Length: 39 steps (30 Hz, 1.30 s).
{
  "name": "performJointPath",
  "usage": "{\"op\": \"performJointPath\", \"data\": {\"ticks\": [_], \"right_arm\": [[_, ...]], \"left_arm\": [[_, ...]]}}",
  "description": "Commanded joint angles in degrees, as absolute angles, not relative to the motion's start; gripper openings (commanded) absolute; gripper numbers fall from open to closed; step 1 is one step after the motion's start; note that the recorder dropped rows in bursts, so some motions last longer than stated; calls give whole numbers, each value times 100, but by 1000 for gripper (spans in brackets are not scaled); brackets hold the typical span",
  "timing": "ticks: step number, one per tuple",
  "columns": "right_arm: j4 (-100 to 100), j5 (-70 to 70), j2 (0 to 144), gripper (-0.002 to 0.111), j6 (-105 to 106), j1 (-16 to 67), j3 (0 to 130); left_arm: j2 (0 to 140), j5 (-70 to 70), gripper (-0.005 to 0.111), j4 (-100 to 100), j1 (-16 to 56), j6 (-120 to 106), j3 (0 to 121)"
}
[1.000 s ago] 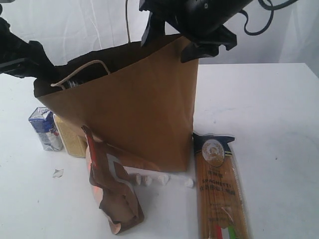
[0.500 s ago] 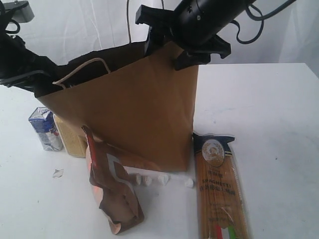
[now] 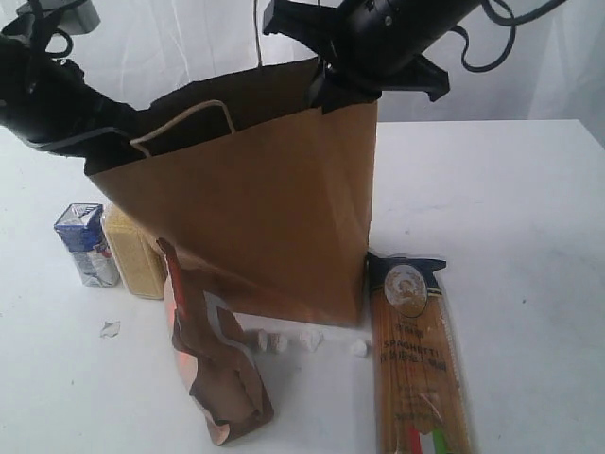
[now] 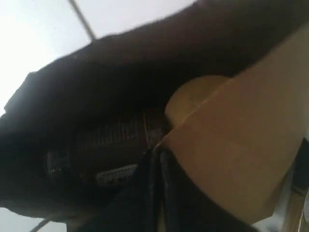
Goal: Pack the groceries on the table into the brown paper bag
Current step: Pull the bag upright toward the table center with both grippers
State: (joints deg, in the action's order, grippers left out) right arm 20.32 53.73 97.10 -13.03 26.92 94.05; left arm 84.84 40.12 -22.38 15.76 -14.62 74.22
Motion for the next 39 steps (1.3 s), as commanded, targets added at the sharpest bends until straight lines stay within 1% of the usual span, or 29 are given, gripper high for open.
{"op": "performJointPath", "data": {"ticks": [1,7,10,19,26,31,32,35,37,39], "right_arm": [[2003,5484,9338,0,-1048,2696,9423],[1551,6428,9168,0,-1024,2696,9423],[1384,6610,9121,0,-1024,2696,9423],[1409,6634,9088,0,-1024,2696,9423],[1491,6507,8996,0,-886,2696,9423],[1501,5953,8779,0,-876,2696,9423],[1517,5867,8735,0,-876,2696,9423],[1517,5824,8599,0,-876,2696,9423],[1517,5895,8553,0,-876,2696,9423],[1517,5999,8539,0,-876,2696,9423]], "left_arm": [[8465,4125,0,-2576,1679,-1519,7857],[8465,4351,0,-2818,1679,-1543,8486],[8477,4447,0,-2927,1720,-1543,8719],[8892,4667,0,-2602,2150,-1523,8806],[9204,4796,0,-2614,2150,-1523,8806],[9194,4644,1,-2734,2150,-1536,8806],[9194,4613,3,-2827,2150,-1580,8806],[9202,4501,18,-3327,2150,-1993,8806],[9202,4444,37,-3616,2150,-2297,8806],[9202,4458,61,-3671,2150,-2324,8806]]}}
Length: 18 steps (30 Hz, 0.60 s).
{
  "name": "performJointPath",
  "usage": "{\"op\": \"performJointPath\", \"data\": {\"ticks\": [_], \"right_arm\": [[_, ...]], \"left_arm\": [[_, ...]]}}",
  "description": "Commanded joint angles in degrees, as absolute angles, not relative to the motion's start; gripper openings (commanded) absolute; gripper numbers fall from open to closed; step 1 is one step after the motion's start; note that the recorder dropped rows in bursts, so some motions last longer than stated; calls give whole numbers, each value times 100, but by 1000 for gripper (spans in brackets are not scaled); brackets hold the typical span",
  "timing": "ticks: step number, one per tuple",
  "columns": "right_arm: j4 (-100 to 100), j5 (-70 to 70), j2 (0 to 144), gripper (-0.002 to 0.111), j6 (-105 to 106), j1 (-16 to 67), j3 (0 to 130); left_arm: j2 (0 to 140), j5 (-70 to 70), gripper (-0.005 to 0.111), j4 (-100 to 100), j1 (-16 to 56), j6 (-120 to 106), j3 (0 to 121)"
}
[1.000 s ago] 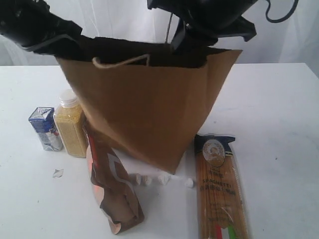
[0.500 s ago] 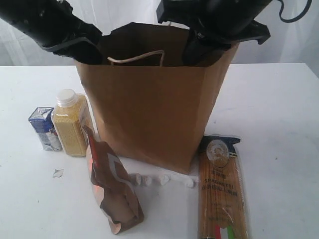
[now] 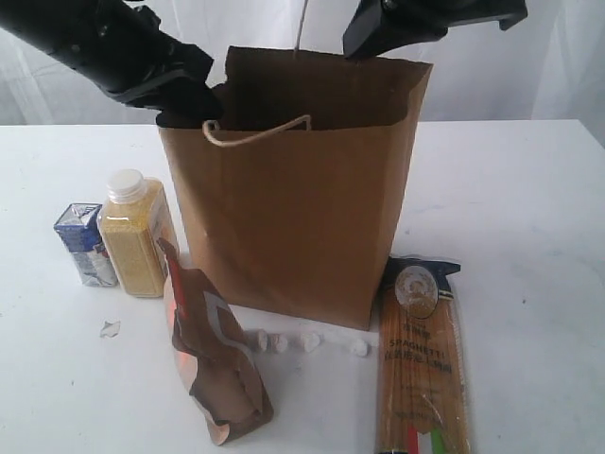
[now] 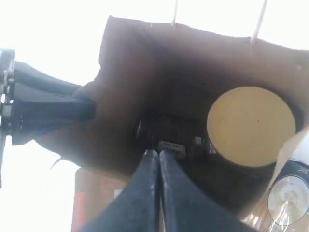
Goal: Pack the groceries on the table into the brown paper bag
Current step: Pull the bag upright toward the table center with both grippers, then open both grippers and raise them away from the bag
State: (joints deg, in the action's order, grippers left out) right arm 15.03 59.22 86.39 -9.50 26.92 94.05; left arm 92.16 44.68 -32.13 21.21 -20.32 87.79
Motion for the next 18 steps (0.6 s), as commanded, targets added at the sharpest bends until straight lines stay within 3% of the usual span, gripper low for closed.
{"op": "performJointPath", "data": {"ticks": [1,3,4,13,18], "right_arm": [[1517,6026,8527,0,-876,2696,9423],[1517,6040,8516,0,-876,2696,9423],[1529,6040,8516,0,-876,2696,9423],[1540,5949,8421,0,-764,2696,9423],[1540,5874,8236,0,-645,2696,9423]], "left_arm": [[9202,4500,74,-3671,2150,-2324,8806],[9191,4568,91,-3671,2150,-2324,8806],[9174,4596,94,-3671,2150,-2324,8816],[8843,4763,93,-3450,2140,-2273,9382],[8771,5005,93,-2055,2130,-1600,9833]]}}
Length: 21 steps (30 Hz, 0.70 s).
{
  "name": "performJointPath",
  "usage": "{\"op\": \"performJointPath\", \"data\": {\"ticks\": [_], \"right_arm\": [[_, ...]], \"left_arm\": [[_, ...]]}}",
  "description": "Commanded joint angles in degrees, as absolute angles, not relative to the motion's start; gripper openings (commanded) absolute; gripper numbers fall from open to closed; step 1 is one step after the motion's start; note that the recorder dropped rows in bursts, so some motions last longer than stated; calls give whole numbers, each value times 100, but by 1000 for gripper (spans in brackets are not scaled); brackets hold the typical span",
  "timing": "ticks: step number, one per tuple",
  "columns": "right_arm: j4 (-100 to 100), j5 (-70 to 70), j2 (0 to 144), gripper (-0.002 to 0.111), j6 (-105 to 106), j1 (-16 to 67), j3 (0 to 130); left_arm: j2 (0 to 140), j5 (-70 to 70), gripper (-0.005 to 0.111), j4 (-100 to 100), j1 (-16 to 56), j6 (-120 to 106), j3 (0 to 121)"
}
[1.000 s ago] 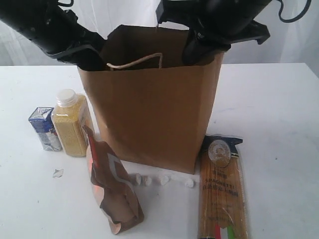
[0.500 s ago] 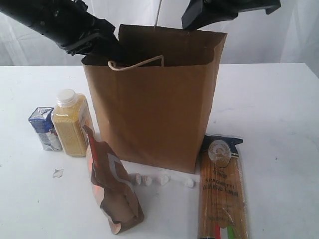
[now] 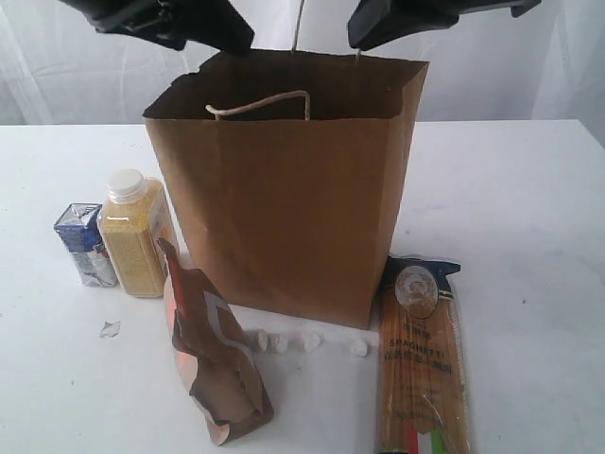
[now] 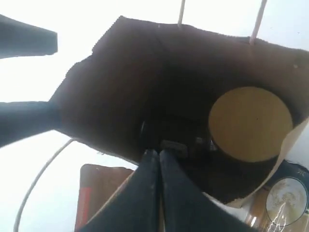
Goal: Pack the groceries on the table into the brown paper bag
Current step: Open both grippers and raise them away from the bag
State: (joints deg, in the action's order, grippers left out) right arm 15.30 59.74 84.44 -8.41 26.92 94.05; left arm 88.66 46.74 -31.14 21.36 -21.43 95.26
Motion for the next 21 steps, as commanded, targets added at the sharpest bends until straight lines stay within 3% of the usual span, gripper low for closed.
{"op": "performJointPath", "data": {"ticks": [1,12,21], "right_arm": [[1498,5824,8175,0,-619,2696,9423],[332,5941,6734,0,-619,2696,9258],[-354,5572,5028,0,-1070,2696,7690]], "left_arm": [[8757,5092,93,-1711,2130,-1410,9887],[8242,5765,93,-543,1816,-1044,9833],[7873,4888,93,-639,1378,-1023,8128]]}}
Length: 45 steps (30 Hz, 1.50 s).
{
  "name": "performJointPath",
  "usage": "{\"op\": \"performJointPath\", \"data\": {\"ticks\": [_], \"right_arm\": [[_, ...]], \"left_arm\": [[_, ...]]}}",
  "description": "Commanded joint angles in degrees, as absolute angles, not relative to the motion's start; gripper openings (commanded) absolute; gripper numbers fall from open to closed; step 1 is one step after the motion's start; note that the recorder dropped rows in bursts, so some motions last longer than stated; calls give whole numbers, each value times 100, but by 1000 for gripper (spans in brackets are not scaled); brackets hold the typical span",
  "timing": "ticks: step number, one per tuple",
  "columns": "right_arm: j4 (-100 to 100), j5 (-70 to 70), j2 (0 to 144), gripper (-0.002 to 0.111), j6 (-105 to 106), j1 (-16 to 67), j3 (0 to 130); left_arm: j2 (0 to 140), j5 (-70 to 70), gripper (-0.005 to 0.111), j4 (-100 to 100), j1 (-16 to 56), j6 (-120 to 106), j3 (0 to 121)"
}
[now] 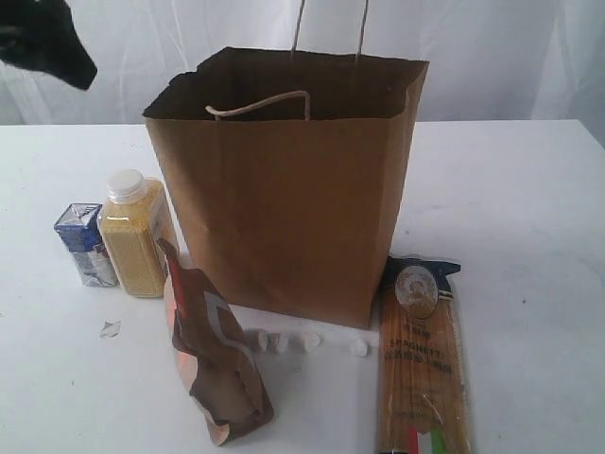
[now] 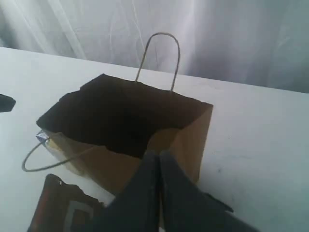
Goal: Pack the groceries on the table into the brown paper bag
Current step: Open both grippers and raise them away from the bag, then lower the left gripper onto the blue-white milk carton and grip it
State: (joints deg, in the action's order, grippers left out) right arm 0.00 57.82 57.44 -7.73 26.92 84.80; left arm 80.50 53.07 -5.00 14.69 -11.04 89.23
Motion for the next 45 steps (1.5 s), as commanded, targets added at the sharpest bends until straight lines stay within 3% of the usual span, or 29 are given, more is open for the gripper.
{"op": "performJointPath", "data": {"ticks": [1,8,14,23,34,45], "right_arm": [[-390,5473,4803,0,-1120,2696,7389],[-389,4512,3479,0,-1622,2696,5016],[-278,4318,2904,0,-1884,2696,3774],[-371,3627,2797,0,-1952,2696,3227],[-795,2177,2408,0,-1952,2696,1854],[-781,2111,2408,0,-1952,2696,1760]], "left_arm": [[7840,4769,93,-639,1378,-1023,7893],[7650,4027,93,-702,1378,-1034,6780],[7642,3908,93,-440,1295,-1020,6649],[7673,3683,93,-796,524,-917,6649],[7662,2413,93,-936,526,-875,5693],[8021,1803,93,-1148,526,-888,5537]]}}
